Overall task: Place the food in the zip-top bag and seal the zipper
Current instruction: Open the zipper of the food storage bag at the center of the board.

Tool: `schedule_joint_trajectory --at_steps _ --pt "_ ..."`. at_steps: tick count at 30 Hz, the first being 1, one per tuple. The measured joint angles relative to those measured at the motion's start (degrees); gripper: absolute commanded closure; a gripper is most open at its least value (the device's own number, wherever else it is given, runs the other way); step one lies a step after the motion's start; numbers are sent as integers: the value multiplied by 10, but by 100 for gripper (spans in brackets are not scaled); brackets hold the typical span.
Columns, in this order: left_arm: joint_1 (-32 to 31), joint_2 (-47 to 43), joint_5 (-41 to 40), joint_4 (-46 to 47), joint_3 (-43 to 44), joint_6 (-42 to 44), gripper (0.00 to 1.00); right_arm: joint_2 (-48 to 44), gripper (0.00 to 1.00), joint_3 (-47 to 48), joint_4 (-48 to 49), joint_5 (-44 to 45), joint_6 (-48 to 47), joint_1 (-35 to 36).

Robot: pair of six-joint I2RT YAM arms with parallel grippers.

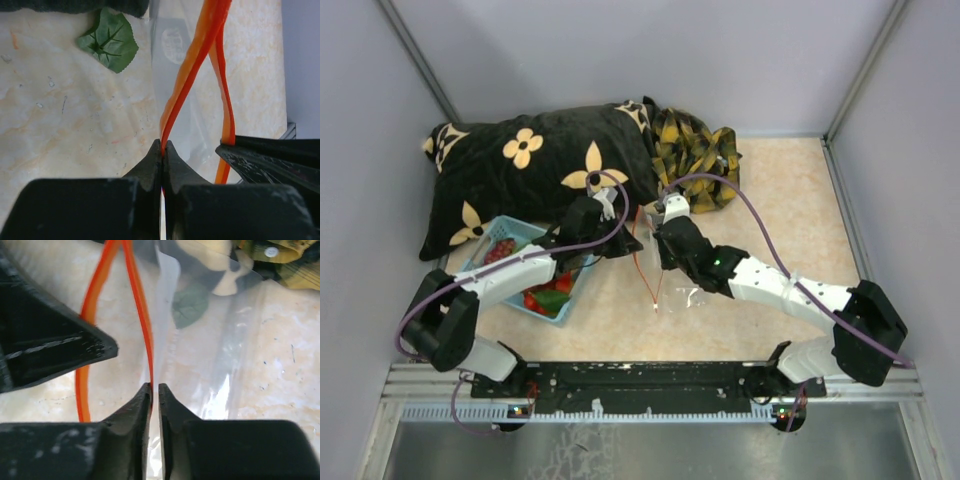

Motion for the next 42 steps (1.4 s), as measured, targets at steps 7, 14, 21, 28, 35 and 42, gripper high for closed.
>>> schedule_joint_trajectory --at_steps 7,14,21,28,35,42 --pt "-42 -39 -48 -20 16 4 100 6 65 -2 5 31 25 0" --pt "-54 -43 -63 -28 17 -1 100 7 65 -33 61 14 47 1" --pt "-54 -66 -92 -58 18 9 100 19 99 -34 36 49 54 3" --pt "-54 -111 -147 -141 63 52 100 -5 100 31 -73 118 17 3" --pt "-54 -140 -201 -201 122 99 100 -46 100 122 -122 117 -20 3" --pt "-54 -146 -236 -228 92 114 100 -64 100 136 -155 85 -21 3"
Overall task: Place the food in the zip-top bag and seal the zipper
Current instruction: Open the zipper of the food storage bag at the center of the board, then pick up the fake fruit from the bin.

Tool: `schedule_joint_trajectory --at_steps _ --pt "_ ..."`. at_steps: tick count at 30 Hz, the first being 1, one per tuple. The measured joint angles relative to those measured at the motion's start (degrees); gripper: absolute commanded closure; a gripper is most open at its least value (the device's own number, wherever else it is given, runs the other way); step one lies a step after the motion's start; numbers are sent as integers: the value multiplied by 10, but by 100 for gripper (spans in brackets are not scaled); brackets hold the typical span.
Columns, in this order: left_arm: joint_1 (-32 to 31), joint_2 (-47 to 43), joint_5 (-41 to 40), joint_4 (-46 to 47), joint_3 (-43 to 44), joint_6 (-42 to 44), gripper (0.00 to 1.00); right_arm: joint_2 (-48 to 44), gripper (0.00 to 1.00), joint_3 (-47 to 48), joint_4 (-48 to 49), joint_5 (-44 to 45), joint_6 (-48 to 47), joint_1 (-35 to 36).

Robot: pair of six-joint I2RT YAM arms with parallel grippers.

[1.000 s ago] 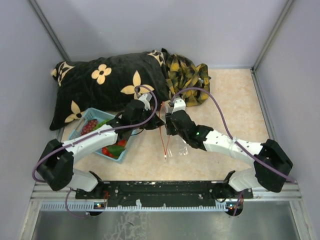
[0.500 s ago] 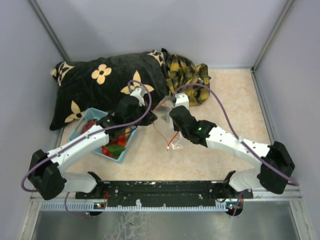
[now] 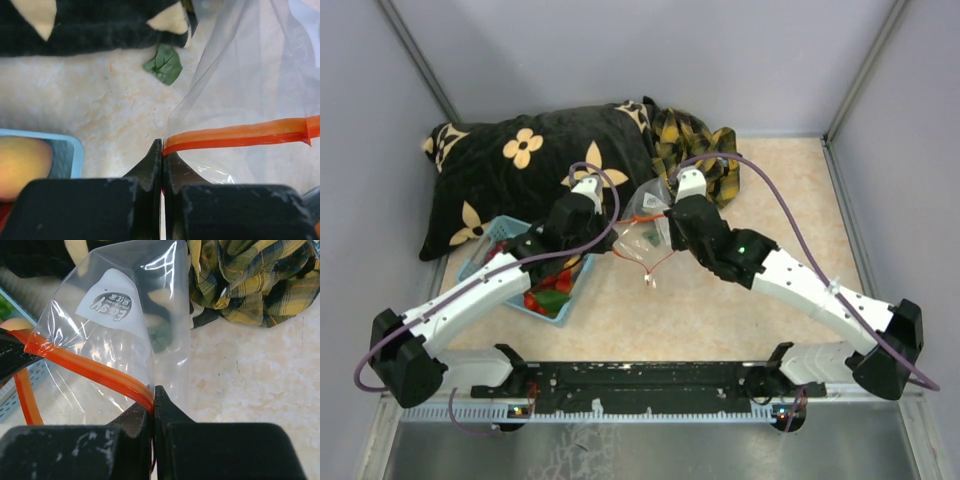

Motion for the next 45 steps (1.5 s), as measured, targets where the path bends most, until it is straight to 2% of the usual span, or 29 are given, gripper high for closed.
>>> schedule_joint_trajectory --at_steps 7,9,12,15,18,23,25,35,39,45 --pt "-3 5 -20 -25 -11 2 100 27 100 0 -26 14 0 1" --pt "-3 0 -22 -26 -14 2 96 35 100 -1 -29 24 0 1" --pt "-3 -25 -10 -18 -34 0 86 44 100 -1 -31 28 0 1" --pt "-2 -50 12 -15 -56 -6 68 50 100 -1 -30 24 -2 1" --pt "2 -62 34 -10 -63 -16 60 50 100 -1 -27 21 -9 1" --pt "23 -69 65 7 -61 -25 38 51 100 -1 -26 16 -26 1" --pt "35 -68 75 7 -57 -29 33 53 100 0 -26 15 -33 1" --pt "85 -72 110 -11 -34 -32 21 67 100 7 -24 14 -71 1" --pt "118 -78 67 -66 -7 -17 17 70 100 7 -23 11 -84 1" --pt "201 -72 -15 -155 21 17 13 77 100 7 -15 -7 -96 1"
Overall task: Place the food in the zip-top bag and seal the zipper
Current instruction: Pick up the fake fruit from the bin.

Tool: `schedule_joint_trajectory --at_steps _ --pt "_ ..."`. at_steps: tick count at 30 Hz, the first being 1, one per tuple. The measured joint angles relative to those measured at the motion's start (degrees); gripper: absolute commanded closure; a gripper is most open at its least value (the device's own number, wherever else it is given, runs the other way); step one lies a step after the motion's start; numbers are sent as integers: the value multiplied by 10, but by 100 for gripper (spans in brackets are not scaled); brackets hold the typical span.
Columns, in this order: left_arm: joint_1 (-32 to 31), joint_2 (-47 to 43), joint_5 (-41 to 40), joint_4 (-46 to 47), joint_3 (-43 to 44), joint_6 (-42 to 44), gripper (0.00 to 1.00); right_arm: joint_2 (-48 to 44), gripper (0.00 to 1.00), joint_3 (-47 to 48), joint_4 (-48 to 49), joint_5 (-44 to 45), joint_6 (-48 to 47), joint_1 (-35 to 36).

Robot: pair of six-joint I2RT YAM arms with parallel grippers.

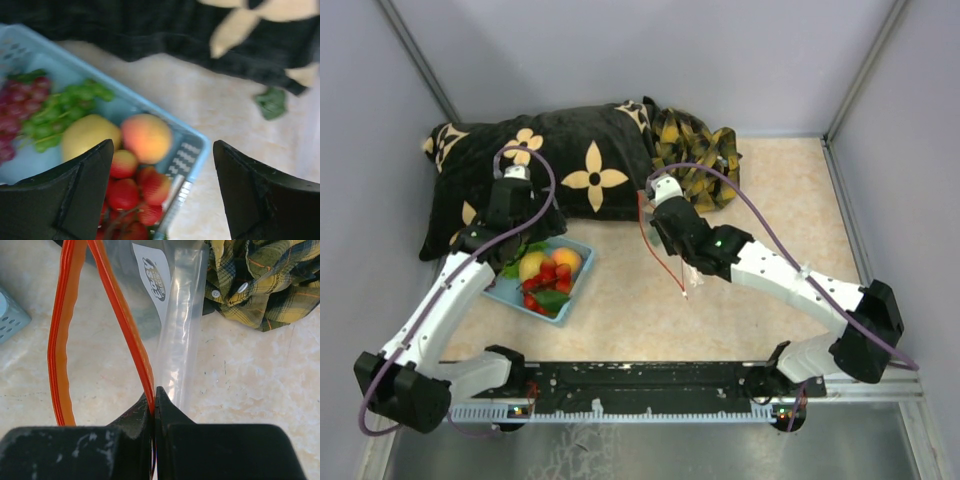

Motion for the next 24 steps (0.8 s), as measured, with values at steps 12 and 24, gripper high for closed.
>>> schedule_joint_trajectory --at_steps 12,24 --pt "210 117 16 -20 -24 76 11 0 100 -1 15 -15 -10 0" --pt "274 183 69 -10 -39 98 24 0 100 -13 31 -29 -10 0"
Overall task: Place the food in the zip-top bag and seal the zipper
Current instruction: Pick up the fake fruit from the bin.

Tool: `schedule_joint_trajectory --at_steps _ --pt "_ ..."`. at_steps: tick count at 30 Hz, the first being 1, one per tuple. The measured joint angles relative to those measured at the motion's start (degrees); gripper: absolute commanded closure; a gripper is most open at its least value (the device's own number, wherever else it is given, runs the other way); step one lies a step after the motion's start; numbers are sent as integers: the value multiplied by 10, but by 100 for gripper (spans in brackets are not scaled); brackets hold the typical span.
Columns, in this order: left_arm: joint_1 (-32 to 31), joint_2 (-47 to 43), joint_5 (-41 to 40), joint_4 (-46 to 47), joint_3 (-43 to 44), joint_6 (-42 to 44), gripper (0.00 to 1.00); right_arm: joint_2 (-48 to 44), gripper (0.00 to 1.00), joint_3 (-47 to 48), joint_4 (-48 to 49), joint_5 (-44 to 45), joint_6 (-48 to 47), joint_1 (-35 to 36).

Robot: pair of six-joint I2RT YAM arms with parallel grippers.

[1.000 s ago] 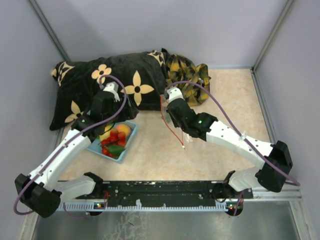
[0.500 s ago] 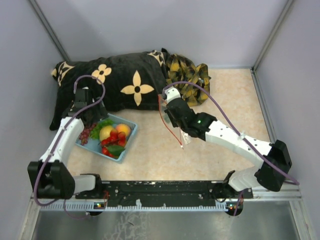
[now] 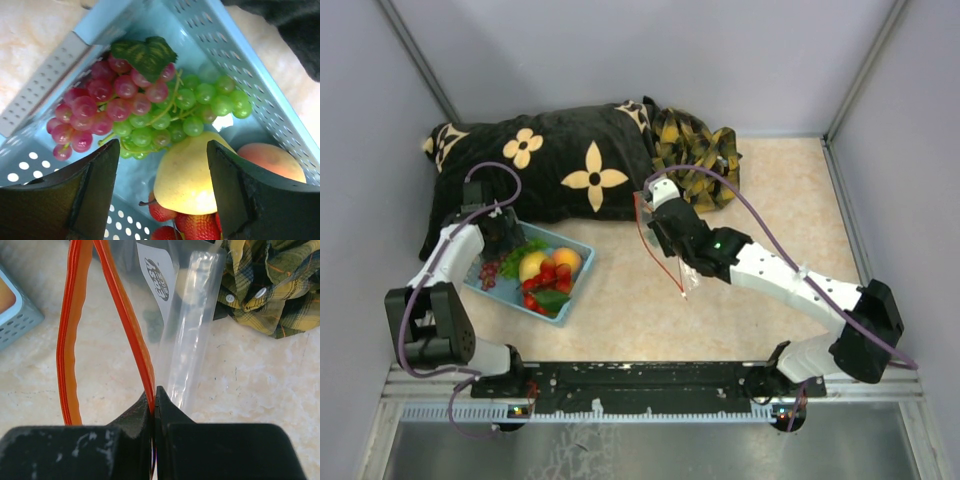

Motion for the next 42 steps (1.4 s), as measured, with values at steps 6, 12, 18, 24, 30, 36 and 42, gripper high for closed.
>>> schedule_joint_trajectory --at_steps 6,12,18,24,30,36,42 --pt "19 7 -21 10 4 2 26 0 100 -3 11 -7 -5 0" --pt "19 81 -41 9 53 16 33 0 100 -25 25 -11 -10 0" --pt "18 154 -52 -5 103 26 34 0 100 -30 27 -19 -13 0" --pt "17 169 -65 -20 125 28 29 0 100 -30 33 -22 -14 0" --pt "16 186 -74 -27 132 29 30 -1 100 -35 37 -23 -14 0" --pt "15 214 -83 -35 134 31 36 -1 100 -37 38 -25 -14 0" --pt "15 228 -90 -32 139 35 72 -1 100 -37 40 -25 -14 0"
